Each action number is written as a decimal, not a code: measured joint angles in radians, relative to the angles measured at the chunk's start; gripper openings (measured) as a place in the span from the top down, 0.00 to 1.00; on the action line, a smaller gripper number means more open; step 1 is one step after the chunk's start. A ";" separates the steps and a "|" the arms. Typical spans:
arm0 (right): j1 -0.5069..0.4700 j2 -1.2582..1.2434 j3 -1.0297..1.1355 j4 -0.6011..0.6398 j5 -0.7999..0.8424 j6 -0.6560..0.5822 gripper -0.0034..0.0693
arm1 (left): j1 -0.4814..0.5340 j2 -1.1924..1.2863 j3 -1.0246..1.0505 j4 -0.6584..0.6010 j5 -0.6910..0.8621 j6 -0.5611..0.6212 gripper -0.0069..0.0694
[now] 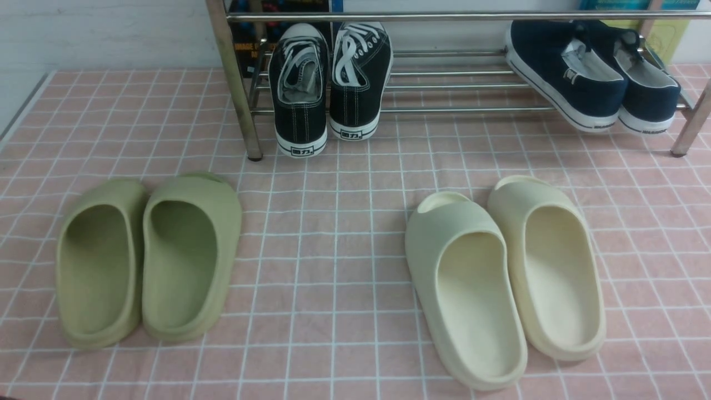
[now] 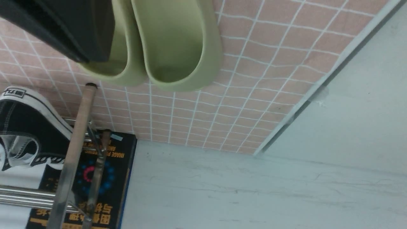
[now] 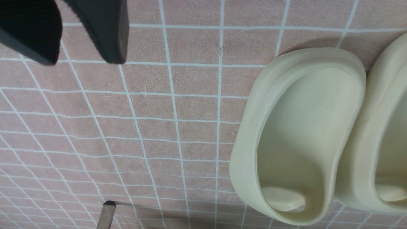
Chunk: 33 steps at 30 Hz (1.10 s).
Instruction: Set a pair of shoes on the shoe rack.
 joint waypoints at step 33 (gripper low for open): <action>0.000 0.000 0.000 0.000 0.000 0.000 0.62 | -0.046 -0.019 0.163 -0.119 0.118 0.283 0.88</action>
